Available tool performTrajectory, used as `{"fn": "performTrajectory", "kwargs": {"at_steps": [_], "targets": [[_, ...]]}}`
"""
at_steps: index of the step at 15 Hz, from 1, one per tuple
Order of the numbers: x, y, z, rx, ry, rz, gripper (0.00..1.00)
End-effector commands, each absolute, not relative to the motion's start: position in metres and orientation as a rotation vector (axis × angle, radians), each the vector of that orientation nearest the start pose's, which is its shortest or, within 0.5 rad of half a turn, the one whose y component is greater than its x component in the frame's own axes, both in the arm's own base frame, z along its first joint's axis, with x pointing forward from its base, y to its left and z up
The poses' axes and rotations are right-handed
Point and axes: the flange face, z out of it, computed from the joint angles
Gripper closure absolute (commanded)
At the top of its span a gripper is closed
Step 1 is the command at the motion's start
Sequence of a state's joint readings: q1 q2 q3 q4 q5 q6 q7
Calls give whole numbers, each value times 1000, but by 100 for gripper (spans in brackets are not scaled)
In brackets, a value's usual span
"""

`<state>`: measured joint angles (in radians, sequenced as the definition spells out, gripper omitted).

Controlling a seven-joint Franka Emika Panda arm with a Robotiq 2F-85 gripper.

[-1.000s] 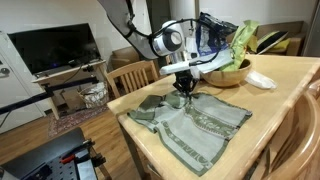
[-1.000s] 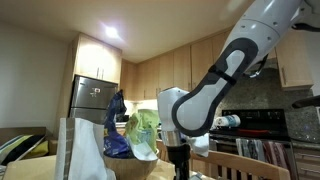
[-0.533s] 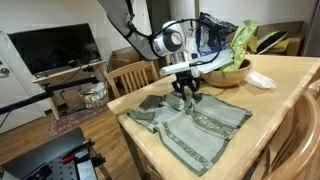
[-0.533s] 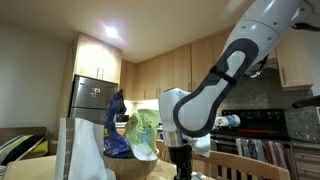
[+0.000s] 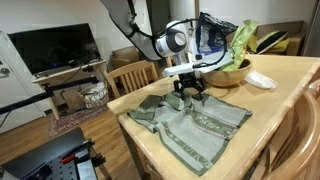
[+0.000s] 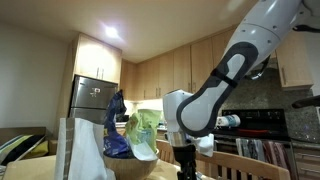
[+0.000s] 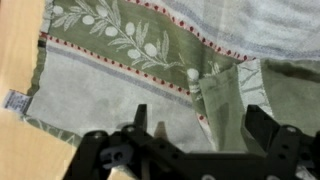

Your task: Slide the wooden bowl forward then unfold the towel

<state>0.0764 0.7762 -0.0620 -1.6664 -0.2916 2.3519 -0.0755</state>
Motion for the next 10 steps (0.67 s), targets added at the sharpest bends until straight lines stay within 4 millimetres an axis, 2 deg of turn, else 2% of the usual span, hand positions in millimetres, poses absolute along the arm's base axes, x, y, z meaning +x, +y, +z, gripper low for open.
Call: {"fn": "performTrajectory", "kwargs": {"at_steps": [1,4,5,6,7,10], "targets": [[660,5,153,-3312,-520,198,0],[657,5,149,-3313,-522,214,0],[657,6,148,-3312,-525,217,10],[656,6,147,-3311,-530,219,25],[655,7,146,-3311,-529,220,30],[654,8,145,-3310,-535,226,54]]}}
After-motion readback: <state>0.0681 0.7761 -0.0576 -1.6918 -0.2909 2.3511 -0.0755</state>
